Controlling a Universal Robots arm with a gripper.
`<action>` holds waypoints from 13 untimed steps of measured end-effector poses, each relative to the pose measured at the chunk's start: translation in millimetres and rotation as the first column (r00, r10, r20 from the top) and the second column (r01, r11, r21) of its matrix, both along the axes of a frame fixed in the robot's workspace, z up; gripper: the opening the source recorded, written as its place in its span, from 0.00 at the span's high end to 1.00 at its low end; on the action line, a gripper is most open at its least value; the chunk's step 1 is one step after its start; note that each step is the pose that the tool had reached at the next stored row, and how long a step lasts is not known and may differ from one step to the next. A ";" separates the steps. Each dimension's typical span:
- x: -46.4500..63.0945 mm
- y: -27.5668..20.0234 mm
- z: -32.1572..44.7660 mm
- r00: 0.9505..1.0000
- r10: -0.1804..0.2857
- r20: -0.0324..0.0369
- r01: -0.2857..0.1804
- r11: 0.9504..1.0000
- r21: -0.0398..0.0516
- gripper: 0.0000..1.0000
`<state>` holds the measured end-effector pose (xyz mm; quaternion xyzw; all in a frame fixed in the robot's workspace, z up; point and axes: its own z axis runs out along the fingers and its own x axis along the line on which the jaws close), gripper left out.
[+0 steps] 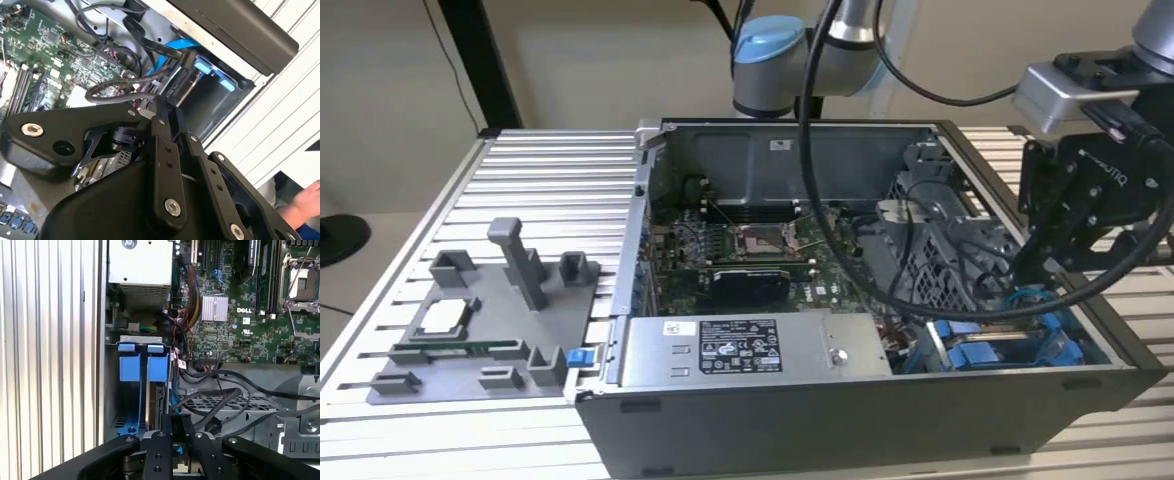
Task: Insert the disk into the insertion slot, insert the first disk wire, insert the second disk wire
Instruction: 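Insert the first disk wire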
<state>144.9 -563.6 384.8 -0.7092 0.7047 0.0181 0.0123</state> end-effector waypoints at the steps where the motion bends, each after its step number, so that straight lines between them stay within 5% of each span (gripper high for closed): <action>1: 0.8 -2.9 -0.3 1.000 0.000 -0.002 0.000 1.000 0.000 1.00; 5: 3.8 -11.7 -1.3 1.000 0.000 -0.010 0.000 1.000 0.000 1.00; 13: 4.1 -12.7 -1.3 1.000 0.000 -0.010 0.000 1.000 0.000 1.00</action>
